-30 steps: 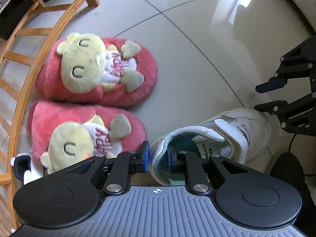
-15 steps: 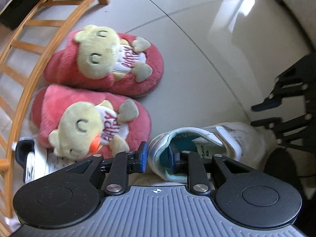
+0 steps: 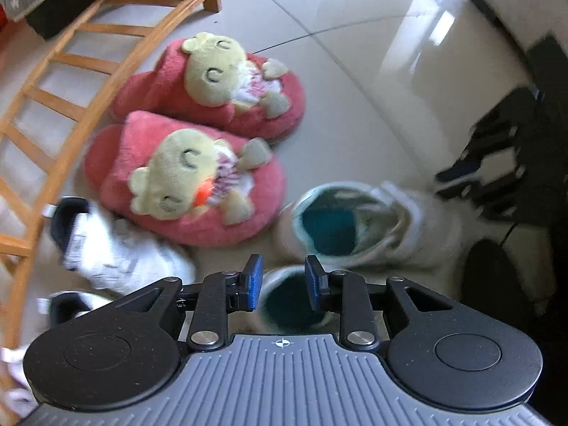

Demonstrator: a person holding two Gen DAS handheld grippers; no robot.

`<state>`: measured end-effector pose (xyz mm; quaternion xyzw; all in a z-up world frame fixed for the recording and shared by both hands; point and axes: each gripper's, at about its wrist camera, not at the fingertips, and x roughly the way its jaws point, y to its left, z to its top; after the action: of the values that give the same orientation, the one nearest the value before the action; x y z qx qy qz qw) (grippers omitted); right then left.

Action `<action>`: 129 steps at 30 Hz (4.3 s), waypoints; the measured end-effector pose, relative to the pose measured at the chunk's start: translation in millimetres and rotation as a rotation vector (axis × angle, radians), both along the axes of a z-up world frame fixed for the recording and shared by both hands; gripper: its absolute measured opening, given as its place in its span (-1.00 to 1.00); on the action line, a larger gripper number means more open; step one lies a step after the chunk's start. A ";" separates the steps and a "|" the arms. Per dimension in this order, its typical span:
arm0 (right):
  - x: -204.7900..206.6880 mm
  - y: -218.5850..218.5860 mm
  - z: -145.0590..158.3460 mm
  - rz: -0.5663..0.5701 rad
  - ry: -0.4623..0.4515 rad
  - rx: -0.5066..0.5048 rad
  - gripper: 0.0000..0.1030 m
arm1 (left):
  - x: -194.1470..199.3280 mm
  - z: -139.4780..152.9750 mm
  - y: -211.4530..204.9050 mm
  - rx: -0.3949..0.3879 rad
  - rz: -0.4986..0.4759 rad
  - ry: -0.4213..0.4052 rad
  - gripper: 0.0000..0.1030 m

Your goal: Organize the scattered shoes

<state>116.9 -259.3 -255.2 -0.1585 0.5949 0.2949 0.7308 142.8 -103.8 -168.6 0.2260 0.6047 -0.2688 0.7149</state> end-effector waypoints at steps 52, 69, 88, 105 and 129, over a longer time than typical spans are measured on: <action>0.7 -115.9 21.0 -0.371 -0.003 0.098 0.30 | 2.7 1.2 -73.8 -0.340 0.388 0.002 -0.33; -5.8 -139.3 10.1 -0.412 -0.003 0.082 0.38 | -4.5 -63.1 -99.9 -0.217 0.455 0.090 -0.56; 0.5 -149.9 3.4 -0.406 0.015 0.037 0.41 | -26.2 -74.0 -81.4 -0.173 0.377 0.102 -0.92; 23.1 -160.0 21.8 -0.367 -0.049 -0.053 0.49 | -17.1 -57.7 -80.8 -0.249 0.382 0.129 -0.25; 49.3 -176.6 167.0 -0.385 -0.215 -0.090 0.56 | 6.6 84.1 -87.5 -0.276 0.368 -0.055 0.07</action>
<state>166.2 -435.9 -88.2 -0.1051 0.5453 0.1047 0.8250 149.3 -191.3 -84.5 0.0192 0.5734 -0.2077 0.7923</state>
